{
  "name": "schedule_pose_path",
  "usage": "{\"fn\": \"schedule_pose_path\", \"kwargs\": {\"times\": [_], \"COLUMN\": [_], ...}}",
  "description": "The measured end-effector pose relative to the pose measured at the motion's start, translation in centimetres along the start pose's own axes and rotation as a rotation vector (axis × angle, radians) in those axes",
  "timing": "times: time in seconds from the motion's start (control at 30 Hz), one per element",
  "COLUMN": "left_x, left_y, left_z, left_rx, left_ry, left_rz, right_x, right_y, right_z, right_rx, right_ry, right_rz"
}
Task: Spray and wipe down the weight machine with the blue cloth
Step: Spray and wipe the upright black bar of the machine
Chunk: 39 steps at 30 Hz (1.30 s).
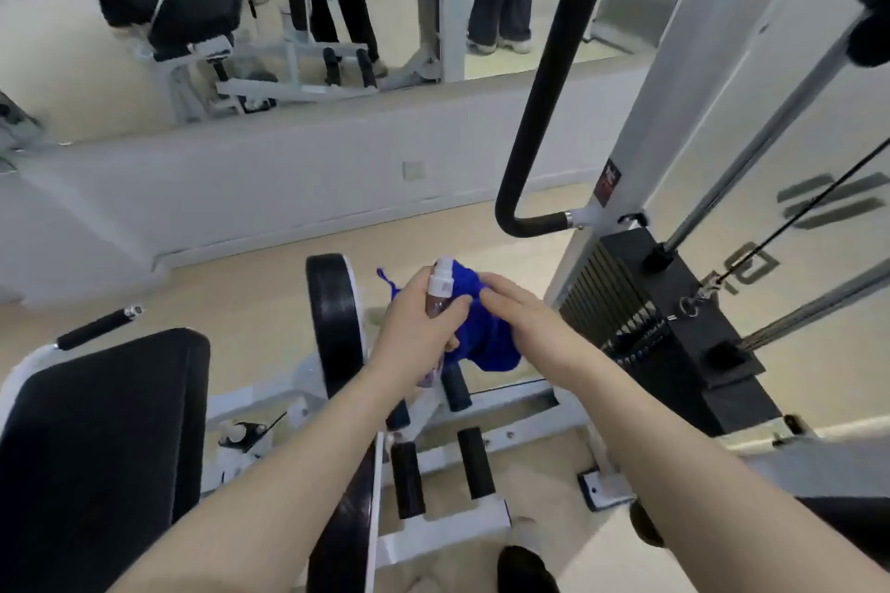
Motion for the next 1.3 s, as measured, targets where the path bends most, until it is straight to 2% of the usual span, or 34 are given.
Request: {"fn": "schedule_pose_path", "kwargs": {"times": [0.07, 0.2, 0.3, 0.4, 0.57, 0.63, 0.73, 0.9, 1.1, 1.3], "left_x": [-0.6, -1.8, -2.0, -1.8, -3.8, -4.7, -5.4, -6.5, -8.4, -8.8], "left_y": [-1.4, -4.4, -7.8, -11.0, -18.5, -21.8, -25.7, -29.4, -28.9, -28.1], "left_z": [-1.6, -4.0, -6.8, -9.5, -15.8, -17.5, -19.0, -22.1, -23.8, -23.5], "left_rx": [-0.023, -0.036, -0.093, -0.158, -0.243, -0.267, -0.306, -0.272, -0.238, -0.224], "left_ry": [0.019, 0.045, -0.117, -0.287, -0.387, -0.545, -0.615, -0.571, -0.423, -0.377], "left_rz": [-0.037, -0.077, -0.259, -0.465, -0.641, -0.79, -0.918, -0.869, -0.851, -0.86], "right_x": [2.1, 4.1, 5.6, 7.8, 12.2, 13.9, 15.9, 17.4, 16.6, 15.7], "right_y": [0.2, 2.8, 7.9, 13.2, 19.9, 21.7, 22.6, 21.7, 21.7, 21.2], "right_z": [-1.5, -5.9, -10.2, -12.9, -15.5, -17.0, -18.6, -20.6, -21.5, -22.0], "right_rx": [-0.05, 0.106, 0.315, 0.59, 0.814, 0.955, 1.097, 1.072, 1.031, 0.979], "right_ry": [-0.085, -0.238, -0.33, -0.418, -0.501, -0.513, -0.543, -0.518, -0.473, -0.389], "right_rz": [-0.036, 0.006, 0.092, 0.017, -0.184, -0.248, -0.219, -0.178, -0.135, -0.129]}}
Point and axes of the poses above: each hand's wrist, its own z-axis away from the middle knuckle, its own y-axis out of the back of the hand, x = y × z, the point moved 6 cm from there along -z, towards the middle knuckle, and after that the axes turned 15 degrees about x, right-handed, at the moved point
